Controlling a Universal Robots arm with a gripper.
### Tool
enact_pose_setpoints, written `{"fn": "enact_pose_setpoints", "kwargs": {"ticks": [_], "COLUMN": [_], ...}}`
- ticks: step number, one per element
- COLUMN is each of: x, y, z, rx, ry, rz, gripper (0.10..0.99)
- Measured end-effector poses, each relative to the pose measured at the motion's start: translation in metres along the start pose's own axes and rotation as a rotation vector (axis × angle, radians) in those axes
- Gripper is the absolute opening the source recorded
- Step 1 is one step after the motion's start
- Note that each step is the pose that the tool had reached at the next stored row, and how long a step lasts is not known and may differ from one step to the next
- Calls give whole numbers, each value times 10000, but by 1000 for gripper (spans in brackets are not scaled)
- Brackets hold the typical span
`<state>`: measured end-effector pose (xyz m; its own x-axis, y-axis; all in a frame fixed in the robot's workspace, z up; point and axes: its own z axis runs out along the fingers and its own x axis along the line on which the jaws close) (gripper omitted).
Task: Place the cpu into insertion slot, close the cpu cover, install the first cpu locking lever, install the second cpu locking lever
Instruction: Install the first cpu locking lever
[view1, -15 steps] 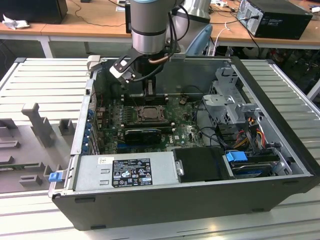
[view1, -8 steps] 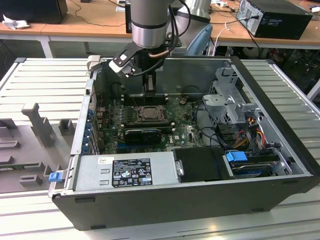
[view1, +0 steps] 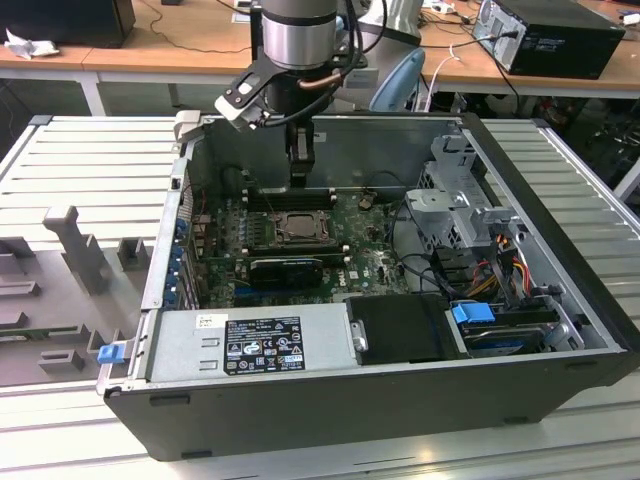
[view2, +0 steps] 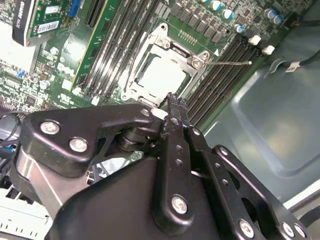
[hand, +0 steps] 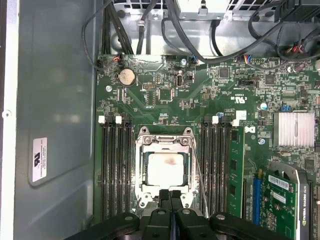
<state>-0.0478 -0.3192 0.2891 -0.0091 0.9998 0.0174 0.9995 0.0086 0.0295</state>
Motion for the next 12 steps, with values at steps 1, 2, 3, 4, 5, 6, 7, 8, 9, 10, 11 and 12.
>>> {"fn": "enact_pose_setpoints", "kwargs": {"ticks": [1,2,3,4,5,6,7,8,9,10,11,12], "x": [0,-1,-1,-1,0,0,-1,-1,-1,-1,-1,-1], "y": [-2,-5,-6,-7,-7,-7,-7,-7,-7,-7,-7,-7], "z": [-1,0,1,2,4,5,5,5,6,6,6,6], "rx": [1,1,3,3,3,4,6,9,9,11,14,16], "ry": [-1,-1,-1,0,-9,-45,-71,-89,-102,-110,-119,-122], "rz": [-7,-34,-59,-89,-131,-195,-277,-371,-449,-528,-715,-950], "gripper": [106,106,106,106,106,106,106,106,106,106,106,106]}}
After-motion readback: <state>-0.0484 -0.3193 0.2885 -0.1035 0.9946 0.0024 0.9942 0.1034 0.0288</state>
